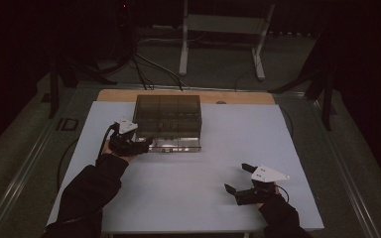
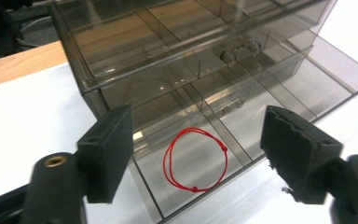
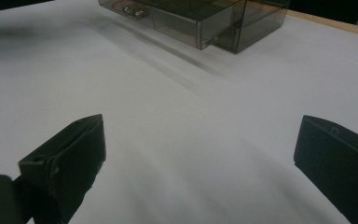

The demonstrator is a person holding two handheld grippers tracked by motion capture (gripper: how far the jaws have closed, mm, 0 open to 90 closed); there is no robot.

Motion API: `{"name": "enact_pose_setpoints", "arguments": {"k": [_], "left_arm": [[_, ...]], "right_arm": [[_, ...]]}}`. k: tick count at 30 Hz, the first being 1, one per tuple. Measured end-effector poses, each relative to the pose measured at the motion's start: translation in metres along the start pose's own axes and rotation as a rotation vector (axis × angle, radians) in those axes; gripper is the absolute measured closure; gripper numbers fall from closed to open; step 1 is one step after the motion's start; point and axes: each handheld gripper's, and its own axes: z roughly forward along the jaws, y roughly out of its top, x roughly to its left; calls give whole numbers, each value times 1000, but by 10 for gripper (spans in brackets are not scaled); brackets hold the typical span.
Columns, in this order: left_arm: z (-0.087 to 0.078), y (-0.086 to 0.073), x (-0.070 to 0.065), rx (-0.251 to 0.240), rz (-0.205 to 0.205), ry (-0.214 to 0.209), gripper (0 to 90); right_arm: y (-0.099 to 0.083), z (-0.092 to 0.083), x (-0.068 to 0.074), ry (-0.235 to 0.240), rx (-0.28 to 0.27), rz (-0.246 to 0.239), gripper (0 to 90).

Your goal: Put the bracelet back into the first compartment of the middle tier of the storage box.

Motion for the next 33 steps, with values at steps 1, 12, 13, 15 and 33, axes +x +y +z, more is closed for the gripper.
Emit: {"name": "enact_pose_setpoints", "arguments": {"k": [1,12,13,15,33], "left_arm": [[-1,0,0,-4,-8,-4,223],[-5,-1,-8,-5,-4,-63,69],[-6,-1,-9,-4,-3,-67,69],[-10,-1,-13,-14,-5,-71,57],[-26,-15,-40,-44,21,-90,34]], "right_arm": [[0,0,0,0,-3,0,24],[0,1,0,-3,4,4,24],[0,1,0,-3,2,4,24],[0,0,0,-5,2,5,24],[0,3,0,-4,6,9,24]]}}
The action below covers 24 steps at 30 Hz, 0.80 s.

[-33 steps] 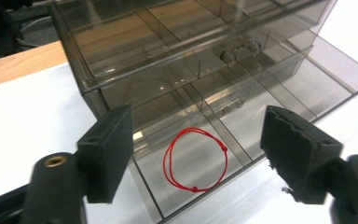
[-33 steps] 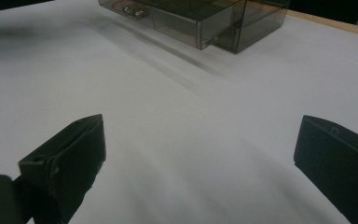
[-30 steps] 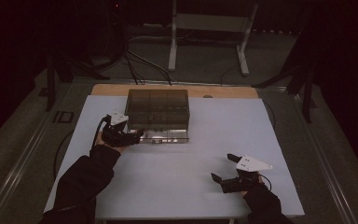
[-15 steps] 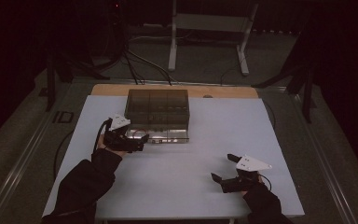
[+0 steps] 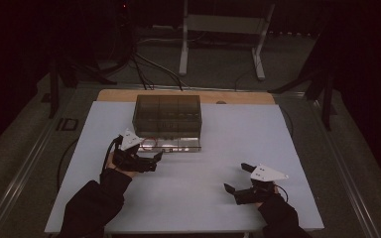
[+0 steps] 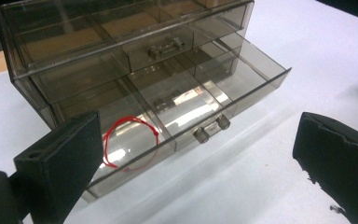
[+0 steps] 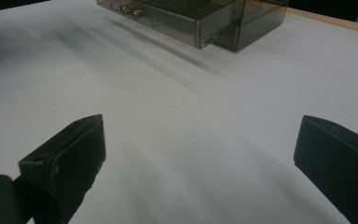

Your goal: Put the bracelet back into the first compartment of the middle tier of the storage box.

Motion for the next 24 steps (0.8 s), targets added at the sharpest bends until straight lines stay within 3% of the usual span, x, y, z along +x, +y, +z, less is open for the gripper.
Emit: {"name": "enact_pose_setpoints", "arguments": {"k": [4,13,16,21,24], "left_arm": [[1,-7,-4,9,-4,-7,34],[10,-30,-18,28,28,-10,34],[12,-35,-21,13,37,10,34],[13,-42,-23,-13,13,56,34],[17,-45,-24,-5,9,62,34]], "right_arm": [[0,1,0,-2,5,1,24],[-2,-2,0,-11,5,5,24],[-2,-2,0,-7,6,3,24],[-1,-2,1,-3,3,-3,24],[-1,-2,0,-3,1,0,24]]}}
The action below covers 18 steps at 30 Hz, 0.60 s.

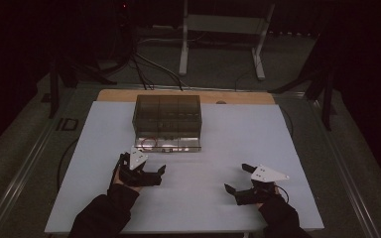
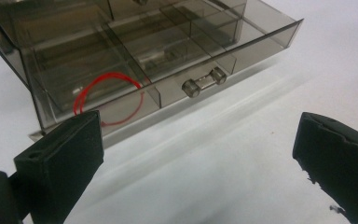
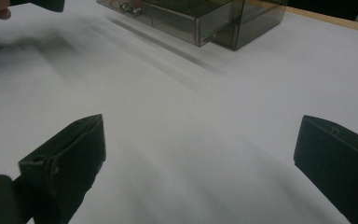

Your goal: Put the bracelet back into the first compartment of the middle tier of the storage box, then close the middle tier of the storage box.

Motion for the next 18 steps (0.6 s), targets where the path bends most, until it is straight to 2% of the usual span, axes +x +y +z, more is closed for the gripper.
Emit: {"name": "enact_pose_setpoints", "arguments": {"k": [5,8,12,14,18], "left_arm": [[7,-2,-4,39,-10,-9,34],[8,-3,-6,47,4,-11,34],[9,-2,-5,57,-15,-37,34],[10,-1,-5,76,-30,-50,34],[11,0,-4,95,-19,-67,40]], "right_arm": [[0,0,1,1,3,-3,24],[0,-1,1,-1,-1,-5,24],[0,-1,0,-2,-3,-3,24],[0,-1,0,-2,-2,-5,24],[0,-1,0,-4,-1,-6,24]]}}
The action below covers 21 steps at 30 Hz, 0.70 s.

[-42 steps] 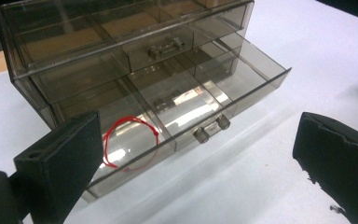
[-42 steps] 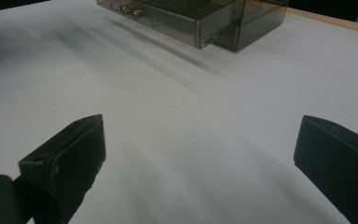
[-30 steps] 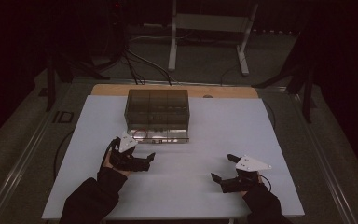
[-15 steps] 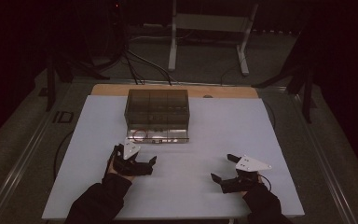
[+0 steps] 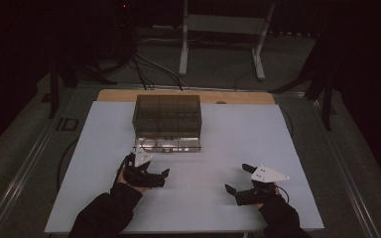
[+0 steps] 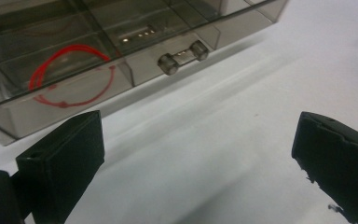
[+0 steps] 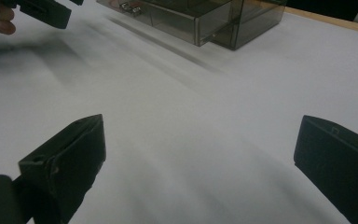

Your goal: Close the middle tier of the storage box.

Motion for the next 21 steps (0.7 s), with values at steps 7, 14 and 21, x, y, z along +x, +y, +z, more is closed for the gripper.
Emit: {"name": "enact_pose_setpoints", "arguments": {"k": [7,14,21], "left_arm": [[0,0,3,-12,11,-36,171],[1,-3,6,-10,53,-30,365],[2,-2,3,-10,104,40,535]], "right_arm": [[0,0,0,-1,0,1,24],[0,0,0,-1,-2,1,24],[1,0,0,7,-8,0,24]]}}
